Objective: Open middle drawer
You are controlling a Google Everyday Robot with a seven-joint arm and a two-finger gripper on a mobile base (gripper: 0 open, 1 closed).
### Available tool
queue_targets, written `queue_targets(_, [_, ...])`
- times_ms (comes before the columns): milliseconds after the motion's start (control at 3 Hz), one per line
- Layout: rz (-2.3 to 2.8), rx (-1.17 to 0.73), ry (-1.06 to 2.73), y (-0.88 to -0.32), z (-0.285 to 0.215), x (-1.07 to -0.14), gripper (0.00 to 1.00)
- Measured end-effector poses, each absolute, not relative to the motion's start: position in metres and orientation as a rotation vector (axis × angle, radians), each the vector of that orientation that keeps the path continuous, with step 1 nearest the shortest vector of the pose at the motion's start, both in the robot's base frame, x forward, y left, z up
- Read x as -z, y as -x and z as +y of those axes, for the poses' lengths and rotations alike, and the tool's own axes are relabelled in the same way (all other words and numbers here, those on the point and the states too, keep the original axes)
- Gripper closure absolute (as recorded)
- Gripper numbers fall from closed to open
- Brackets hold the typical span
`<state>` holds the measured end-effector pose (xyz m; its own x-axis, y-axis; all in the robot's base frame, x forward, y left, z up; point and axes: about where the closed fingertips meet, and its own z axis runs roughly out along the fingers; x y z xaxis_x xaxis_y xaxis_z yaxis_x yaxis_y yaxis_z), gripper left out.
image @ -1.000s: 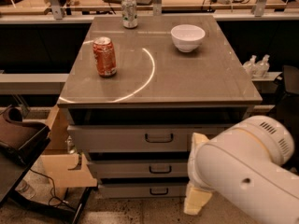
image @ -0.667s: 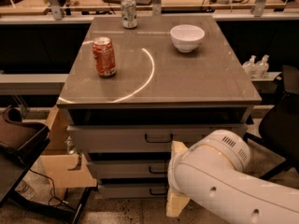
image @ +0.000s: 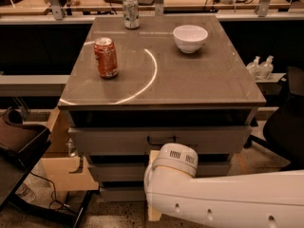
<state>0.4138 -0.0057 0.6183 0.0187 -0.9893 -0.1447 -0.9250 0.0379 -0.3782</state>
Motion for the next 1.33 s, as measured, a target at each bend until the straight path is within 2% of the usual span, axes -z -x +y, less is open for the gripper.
queue_targets(667, [1.974, 0.181, 1.948, -0.419, -0.002, -0.589, 0.00])
queue_targets(1333, [2.022, 0.041, 2.058, -0.429, 0.000, -0.488, 0.00])
